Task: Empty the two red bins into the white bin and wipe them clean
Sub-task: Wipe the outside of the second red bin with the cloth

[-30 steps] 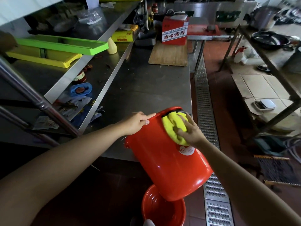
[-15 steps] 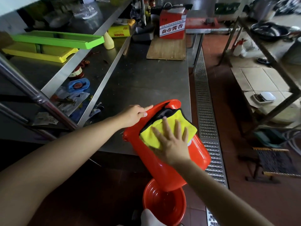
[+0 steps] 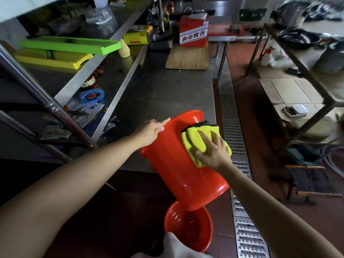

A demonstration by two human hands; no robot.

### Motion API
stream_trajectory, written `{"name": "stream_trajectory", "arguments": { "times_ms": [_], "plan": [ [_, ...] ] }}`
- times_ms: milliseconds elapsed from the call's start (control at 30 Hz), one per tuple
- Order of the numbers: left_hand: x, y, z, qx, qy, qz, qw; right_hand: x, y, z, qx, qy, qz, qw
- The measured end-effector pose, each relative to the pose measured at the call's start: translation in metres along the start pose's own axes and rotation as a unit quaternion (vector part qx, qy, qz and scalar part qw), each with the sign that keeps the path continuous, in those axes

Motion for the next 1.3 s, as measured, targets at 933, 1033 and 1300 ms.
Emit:
{"name": "stream_trajectory", "arguments": {
  "times_ms": [933, 1033, 1300],
  "plan": [
    [0.002, -0.004, -0.001, -0.034, -0.020, 0.015, 0.999, 0.074, -0.077, -0.070, -0.125, 0.185, -0.305, 0.926],
    [0.006, -0.007, -0.004, -0.038, -0.030, 0.022, 0.999, 0.069, -0.077, -0.074, -0.130, 0.208, -0.313, 0.918],
    [0.008, -0.009, -0.005, -0.050, -0.012, 0.023, 0.998, -0.011, -0.007, -0.040, -0.167, 0.065, -0.041, 0.983]
  ]
}}
Point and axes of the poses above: each hand's wrist, its own z-axis towards the middle knuckle, its own y-axis out of the back of the hand, x = y × z, the point moved 5 cm from there along z, towards the middle knuckle, and after that the axes turned 10 degrees about x, right-handed, at the moved point
